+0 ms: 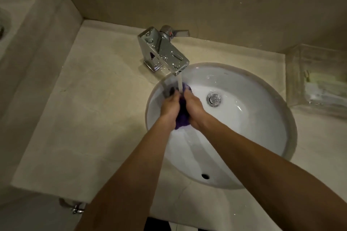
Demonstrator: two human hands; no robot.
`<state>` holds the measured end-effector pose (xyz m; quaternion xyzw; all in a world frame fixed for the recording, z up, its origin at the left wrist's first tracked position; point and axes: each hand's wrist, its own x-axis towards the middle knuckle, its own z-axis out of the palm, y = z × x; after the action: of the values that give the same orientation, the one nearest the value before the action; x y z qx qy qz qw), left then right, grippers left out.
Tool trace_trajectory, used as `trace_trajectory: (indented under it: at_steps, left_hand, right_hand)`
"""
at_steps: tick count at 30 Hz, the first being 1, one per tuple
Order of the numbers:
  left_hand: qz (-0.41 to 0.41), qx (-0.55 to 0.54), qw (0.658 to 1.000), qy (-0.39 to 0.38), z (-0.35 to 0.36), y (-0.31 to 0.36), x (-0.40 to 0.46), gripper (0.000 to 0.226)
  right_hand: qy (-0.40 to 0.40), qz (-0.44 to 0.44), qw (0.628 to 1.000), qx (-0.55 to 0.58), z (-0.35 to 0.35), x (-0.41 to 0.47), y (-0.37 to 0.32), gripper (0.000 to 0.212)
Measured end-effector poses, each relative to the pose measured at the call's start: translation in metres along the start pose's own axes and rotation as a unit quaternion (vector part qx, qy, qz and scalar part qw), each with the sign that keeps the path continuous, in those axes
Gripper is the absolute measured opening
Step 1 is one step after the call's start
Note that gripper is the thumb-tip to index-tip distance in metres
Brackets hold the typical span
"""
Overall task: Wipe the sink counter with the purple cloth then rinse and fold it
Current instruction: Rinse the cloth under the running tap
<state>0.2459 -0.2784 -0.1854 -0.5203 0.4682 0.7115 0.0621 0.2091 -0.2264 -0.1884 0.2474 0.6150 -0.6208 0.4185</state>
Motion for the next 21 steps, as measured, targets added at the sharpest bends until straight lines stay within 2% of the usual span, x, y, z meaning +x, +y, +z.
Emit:
trace_trajectory:
  at_steps: [3,6,10,13,15,17,21]
  left_hand:
    - [0.026,0.023,0.999,0.006,-0.003,-0.007,-0.002,0.036]
    - [0.004,0.004,1.0,0.02,-0.01,0.002,0.005,0.04]
    - [0.017,0.011,1.0,0.003,-0.001,-0.006,-0.01,0.025]
    - [-0.01,-0.034,0.999,0.01,-0.007,0.002,-0.003,0.039]
    - [-0.012,-0.006,1.0,0.002,-0.007,0.003,-0.002,0.034]
    - [0.0,0.019,1.0,-0.009,-0.002,-0.002,-0.009,0.027]
    - [0.014,0.017,1.0,-0.005,-0.004,0.006,-0.009,0.031]
  right_hand:
    - [0.01,-0.011,1.0,-0.01,-0.005,-0.004,-0.006,0.035]
    - [-0.015,-0.013,0.999,-0.027,0.0,-0.013,0.007,0.034]
    - [0.011,-0.005,1.0,-0.021,-0.008,-0.004,-0.013,0.032]
    - [-0.004,-0.029,0.999,-0.038,-0.001,-0.009,-0.003,0.034]
    - [-0.017,-0.025,0.999,-0.034,-0.001,-0.009,0.004,0.038]
    - [0.007,-0.017,1.0,-0.006,-0.005,-0.005,-0.005,0.037]
    - [-0.008,-0.005,1.0,0.004,-0.003,-0.008,-0.005,0.035]
